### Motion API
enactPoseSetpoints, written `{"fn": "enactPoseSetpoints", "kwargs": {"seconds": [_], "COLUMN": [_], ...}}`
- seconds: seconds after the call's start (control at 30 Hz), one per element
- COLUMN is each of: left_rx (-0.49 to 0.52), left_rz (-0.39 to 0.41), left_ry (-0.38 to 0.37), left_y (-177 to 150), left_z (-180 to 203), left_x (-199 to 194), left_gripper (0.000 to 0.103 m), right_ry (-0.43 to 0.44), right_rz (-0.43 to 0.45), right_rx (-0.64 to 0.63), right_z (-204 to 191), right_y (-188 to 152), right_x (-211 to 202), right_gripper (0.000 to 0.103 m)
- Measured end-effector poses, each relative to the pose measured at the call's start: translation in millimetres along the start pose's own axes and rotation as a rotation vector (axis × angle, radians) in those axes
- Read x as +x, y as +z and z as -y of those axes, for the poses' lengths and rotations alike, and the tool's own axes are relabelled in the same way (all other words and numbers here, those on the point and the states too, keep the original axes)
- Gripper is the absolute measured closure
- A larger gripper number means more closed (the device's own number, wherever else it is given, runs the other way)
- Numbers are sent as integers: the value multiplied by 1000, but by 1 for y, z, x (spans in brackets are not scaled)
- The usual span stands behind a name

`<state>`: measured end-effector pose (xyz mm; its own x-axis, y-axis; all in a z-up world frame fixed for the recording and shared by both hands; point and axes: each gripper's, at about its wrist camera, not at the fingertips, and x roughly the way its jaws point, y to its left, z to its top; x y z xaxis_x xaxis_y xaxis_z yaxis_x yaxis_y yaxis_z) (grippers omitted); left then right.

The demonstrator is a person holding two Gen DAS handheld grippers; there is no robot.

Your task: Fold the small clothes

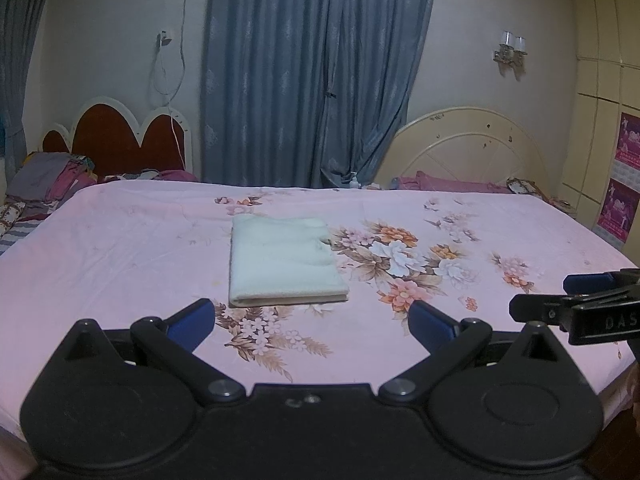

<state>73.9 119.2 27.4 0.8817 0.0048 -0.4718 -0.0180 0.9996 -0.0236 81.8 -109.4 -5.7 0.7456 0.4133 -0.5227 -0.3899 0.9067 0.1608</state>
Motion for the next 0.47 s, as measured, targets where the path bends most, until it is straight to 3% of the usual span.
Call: {"fn": "enactPoseSetpoints", "kwargs": {"seconds": [0.47], "left_rx": [-30], "left_rz": [26], "left_ry": [5], "left_y": [-1], "left_z": [0], "left_x": [-2], "left_gripper": [1], "right_ry": [13], "right_rz": [9], "right_rx": [-3], "right_z": [5], "right_y": [2], "right_x": [-1], "right_gripper": [0]}}
